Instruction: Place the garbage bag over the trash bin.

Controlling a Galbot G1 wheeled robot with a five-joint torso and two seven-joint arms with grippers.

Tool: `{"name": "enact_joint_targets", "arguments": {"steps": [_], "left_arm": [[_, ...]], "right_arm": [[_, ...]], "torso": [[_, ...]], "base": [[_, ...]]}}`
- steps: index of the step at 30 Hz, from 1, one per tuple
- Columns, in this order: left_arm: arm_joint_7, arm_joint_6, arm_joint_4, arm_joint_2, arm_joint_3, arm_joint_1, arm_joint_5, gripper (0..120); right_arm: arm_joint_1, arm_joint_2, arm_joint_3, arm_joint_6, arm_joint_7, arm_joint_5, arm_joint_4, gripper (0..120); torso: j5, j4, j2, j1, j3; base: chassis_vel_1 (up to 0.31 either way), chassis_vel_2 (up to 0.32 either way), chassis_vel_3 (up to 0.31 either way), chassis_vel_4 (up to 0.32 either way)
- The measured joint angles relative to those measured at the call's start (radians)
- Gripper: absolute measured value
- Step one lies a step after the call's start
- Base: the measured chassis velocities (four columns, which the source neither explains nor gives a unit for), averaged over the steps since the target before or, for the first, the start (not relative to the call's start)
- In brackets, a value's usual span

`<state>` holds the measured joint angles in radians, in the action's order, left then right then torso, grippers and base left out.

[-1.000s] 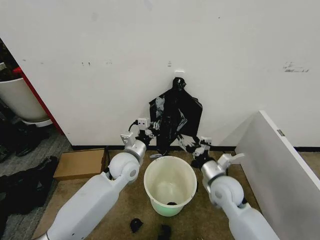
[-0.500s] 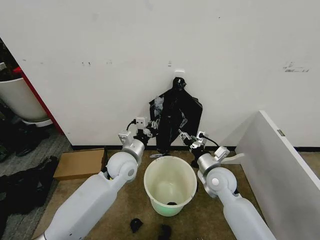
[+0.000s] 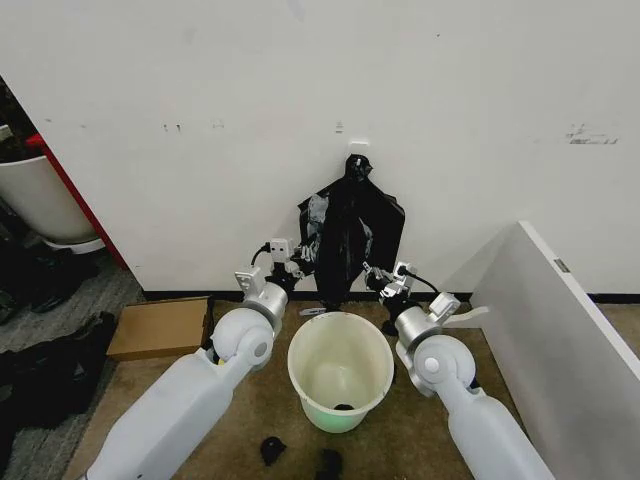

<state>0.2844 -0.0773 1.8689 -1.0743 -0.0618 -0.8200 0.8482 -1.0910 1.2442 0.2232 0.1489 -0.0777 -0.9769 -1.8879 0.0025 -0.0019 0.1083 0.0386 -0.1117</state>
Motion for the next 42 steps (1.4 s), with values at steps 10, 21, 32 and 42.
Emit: {"name": "enact_joint_targets", "arguments": {"steps": [10,21,32,42], "left_arm": [[0.002,-0.002,0.087,0.023,0.063,-0.100,-0.016,0],[-0.006,0.005,0.211,0.078,0.141,-0.247,-0.030,0],[-0.006,0.006,0.332,0.113,0.164,-0.363,-0.048,0],[-0.010,0.008,0.432,0.152,0.171,-0.410,-0.050,0]], "right_arm": [[-0.127,-0.032,0.047,-0.009,-0.001,0.083,-0.111,0],[-0.258,-0.076,0.086,-0.030,0.017,0.167,-0.205,0],[-0.393,-0.093,0.161,-0.043,0.029,0.222,-0.364,0],[-0.439,-0.107,0.208,-0.033,0.021,0.205,-0.477,0]], "torso": [[0.0001,-0.0001,0.000,0.000,0.000],[0.0003,0.0000,0.000,0.000,0.000],[0.0000,0.0000,0.000,0.000,0.000],[0.0000,0.0000,0.000,0.000,0.000]], "base": [[0.000,0.000,0.000,0.000],[0.000,0.000,0.000,0.000],[0.000,0.000,0.000,0.000],[0.000,0.000,0.000,0.000]]}}
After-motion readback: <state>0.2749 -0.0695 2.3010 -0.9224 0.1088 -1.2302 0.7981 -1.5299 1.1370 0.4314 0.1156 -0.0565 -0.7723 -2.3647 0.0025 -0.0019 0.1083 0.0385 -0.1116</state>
